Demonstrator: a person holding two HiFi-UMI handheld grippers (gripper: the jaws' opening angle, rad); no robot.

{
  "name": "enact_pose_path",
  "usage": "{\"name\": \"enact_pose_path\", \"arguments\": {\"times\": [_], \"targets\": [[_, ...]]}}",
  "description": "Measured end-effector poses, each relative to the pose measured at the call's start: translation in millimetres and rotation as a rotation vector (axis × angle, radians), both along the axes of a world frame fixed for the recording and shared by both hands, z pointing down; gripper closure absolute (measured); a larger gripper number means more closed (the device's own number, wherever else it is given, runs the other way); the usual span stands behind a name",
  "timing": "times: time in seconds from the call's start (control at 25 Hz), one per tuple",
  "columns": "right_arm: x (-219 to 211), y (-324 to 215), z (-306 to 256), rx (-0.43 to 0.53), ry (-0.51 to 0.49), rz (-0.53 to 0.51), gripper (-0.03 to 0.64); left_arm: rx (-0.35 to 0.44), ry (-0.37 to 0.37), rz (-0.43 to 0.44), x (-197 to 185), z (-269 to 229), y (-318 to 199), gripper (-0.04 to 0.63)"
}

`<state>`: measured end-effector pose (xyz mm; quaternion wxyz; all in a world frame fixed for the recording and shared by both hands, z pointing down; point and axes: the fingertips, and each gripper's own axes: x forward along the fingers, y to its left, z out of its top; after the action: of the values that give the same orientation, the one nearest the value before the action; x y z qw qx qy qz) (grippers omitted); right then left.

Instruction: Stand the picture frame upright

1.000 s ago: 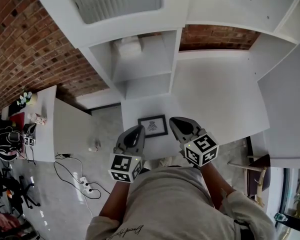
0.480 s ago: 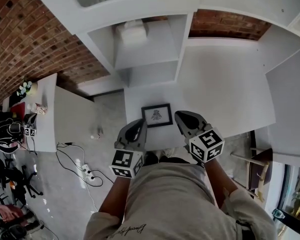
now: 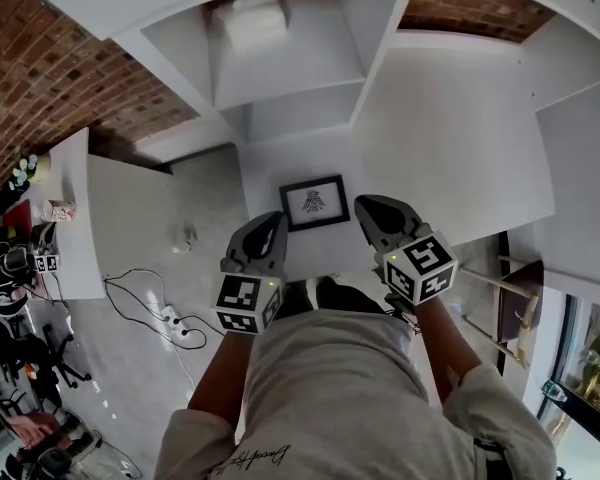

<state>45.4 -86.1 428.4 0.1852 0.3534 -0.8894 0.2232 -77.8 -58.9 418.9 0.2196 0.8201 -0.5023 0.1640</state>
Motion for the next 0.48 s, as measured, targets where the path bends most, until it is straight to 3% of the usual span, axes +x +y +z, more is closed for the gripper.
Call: {"name": "enact_pose_path", "arguments": {"times": [0.48], "targets": [[-16,-7,60,-0.08,0.107,0.021,0.588,-0.171,-0.006,-0.008,-24,72,-15,0.575]]}}
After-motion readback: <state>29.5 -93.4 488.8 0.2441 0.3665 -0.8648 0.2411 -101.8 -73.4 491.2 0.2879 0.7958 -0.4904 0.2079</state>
